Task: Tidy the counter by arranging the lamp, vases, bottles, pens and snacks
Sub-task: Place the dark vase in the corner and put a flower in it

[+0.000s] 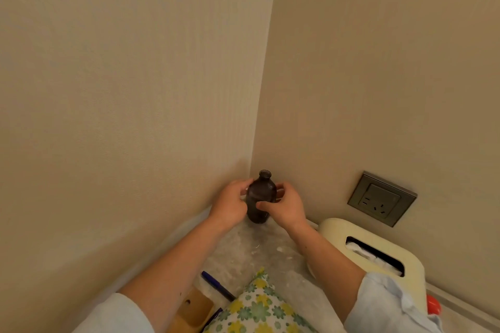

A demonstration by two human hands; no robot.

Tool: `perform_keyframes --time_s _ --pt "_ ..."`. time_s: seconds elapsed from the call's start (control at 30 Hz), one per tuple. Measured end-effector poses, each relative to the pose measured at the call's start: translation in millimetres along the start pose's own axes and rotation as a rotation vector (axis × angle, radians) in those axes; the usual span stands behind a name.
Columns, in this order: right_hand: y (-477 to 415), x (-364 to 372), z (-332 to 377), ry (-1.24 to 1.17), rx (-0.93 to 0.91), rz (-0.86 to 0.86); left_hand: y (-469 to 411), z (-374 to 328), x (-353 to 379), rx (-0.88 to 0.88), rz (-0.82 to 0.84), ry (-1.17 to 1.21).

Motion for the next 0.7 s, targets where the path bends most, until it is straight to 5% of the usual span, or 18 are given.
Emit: perform_keyframes --time_s 0.7 --pt "-23.6 22.3 0.0 -0.012 -0.037 -0.095 -14.5 15.7 6.1 0.017 -0.037 0.127"
Point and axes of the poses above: each hand's wrist, its own y-axis away from the middle knuckle, its own x-axis out of the palm, z = x × y, the point moved 4 cm from there along -y, towards the middle knuckle, and after that the axes turned 2 degrees about -y, right-handed, at the moved point
